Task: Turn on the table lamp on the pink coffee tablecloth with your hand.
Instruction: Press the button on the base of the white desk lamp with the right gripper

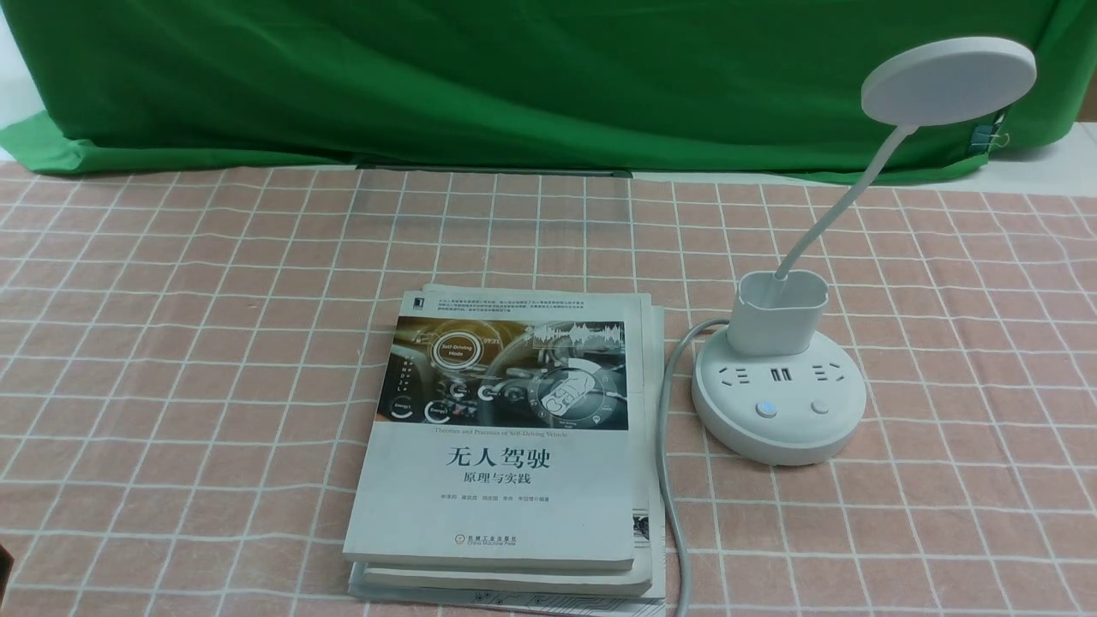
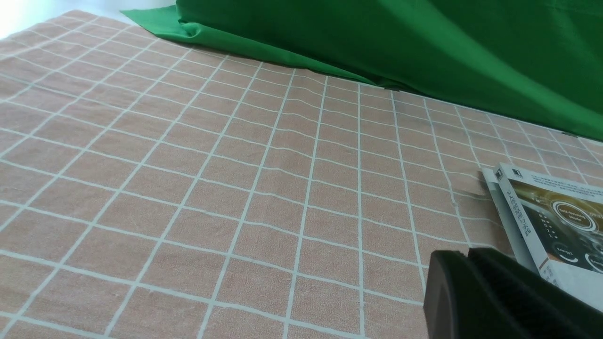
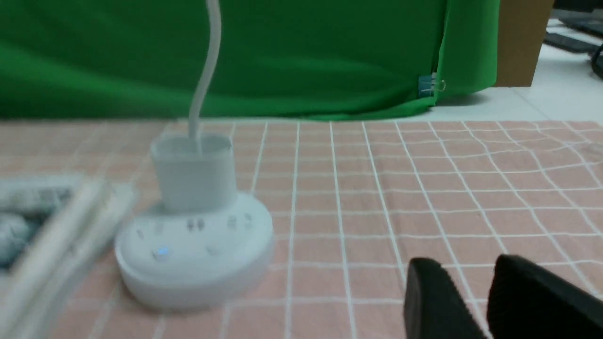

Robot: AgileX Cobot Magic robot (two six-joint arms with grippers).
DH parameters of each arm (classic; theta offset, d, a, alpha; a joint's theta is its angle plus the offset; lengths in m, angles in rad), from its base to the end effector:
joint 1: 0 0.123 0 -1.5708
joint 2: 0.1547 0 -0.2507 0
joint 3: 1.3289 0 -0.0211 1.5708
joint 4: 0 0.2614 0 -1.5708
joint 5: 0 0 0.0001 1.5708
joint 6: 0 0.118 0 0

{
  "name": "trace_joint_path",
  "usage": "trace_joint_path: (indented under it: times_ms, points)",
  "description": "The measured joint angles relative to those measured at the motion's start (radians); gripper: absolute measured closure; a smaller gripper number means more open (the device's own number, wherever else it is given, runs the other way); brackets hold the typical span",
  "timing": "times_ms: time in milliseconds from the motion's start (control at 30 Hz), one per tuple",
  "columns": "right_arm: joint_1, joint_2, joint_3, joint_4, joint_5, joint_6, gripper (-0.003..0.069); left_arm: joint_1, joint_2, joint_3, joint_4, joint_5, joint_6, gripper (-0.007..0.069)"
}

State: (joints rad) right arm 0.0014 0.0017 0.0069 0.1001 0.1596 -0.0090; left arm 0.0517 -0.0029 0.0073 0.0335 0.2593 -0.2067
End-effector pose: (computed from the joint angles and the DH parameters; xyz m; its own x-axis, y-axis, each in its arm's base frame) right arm 0.1289 0.0021 0.1941 -0.0814 0.0896 -0.9927 -0.0100 0.9958 0.0907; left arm 0.1269 0.0076 0.1828 -0.1621 -0.1821 -0.9698 -0.0896 0.9815 -0.1693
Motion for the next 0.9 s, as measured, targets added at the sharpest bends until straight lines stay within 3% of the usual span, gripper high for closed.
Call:
trace_joint_path:
  times_ms: [33, 167, 300, 433, 567, 767, 900]
  points:
    - [0.000, 0.000, 0.000, 0.000, -0.003, 0.009, 0.0417, 0.000, 0.000, 0.000, 0.000, 0.000, 0.000, 0.0606]
    - [0.000, 0.000, 0.000, 0.001, -0.148, 0.257, 0.0417, 0.000, 0.000, 0.000, 0.000, 0.000, 0.000, 0.0606]
    - [0.000, 0.000, 0.000, 0.003, -0.246, 0.367, 0.0426, 0.000, 0.000, 0.000, 0.000, 0.000, 0.000, 0.0606]
    - [0.017, 0.016, -0.024, 0.004, -0.153, 0.424, 0.0511, 0.000, 0.000, 0.000, 0.000, 0.000, 0.000, 0.0606]
    - [0.098, 0.214, -0.237, 0.004, 0.107, 0.314, 0.0593, 0.000, 0.000, 0.000, 0.000, 0.000, 0.000, 0.0606]
    - [0.243, 0.740, -0.607, 0.003, 0.521, 0.081, 0.0592, 0.000, 0.000, 0.000, 0.000, 0.000, 0.000, 0.0606]
    - [0.291, 1.030, -0.756, 0.003, 0.574, -0.025, 0.0592, 0.000, 0.000, 0.000, 0.000, 0.000, 0.000, 0.0606]
